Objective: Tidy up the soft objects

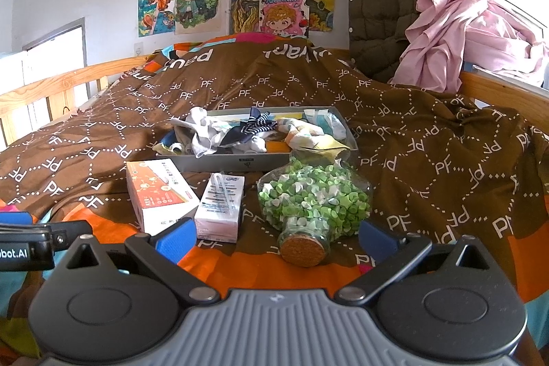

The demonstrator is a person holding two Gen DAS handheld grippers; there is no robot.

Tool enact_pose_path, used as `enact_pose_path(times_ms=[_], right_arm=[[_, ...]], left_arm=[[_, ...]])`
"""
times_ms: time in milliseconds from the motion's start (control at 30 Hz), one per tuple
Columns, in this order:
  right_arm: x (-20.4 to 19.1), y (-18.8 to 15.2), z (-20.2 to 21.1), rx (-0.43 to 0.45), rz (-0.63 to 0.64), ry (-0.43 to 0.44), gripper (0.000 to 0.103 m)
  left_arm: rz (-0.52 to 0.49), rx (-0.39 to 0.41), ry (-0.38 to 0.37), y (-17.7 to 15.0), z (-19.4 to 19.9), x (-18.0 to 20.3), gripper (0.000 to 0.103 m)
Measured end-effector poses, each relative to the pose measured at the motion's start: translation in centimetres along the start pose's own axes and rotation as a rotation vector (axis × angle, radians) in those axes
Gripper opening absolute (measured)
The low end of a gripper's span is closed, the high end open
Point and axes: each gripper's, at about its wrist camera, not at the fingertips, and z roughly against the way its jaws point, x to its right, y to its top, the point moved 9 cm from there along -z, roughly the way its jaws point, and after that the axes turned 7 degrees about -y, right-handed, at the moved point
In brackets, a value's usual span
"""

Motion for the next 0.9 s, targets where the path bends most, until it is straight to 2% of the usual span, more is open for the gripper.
enact_pose_path(times_ms=[900], right_arm=[[0.11, -0.07, -0.09, -0.004, -0.004, -0.001, 0.103]], left_arm=[[0.0, -0.003, 0.012, -0.16, 0.01, -0.31, 0.102]])
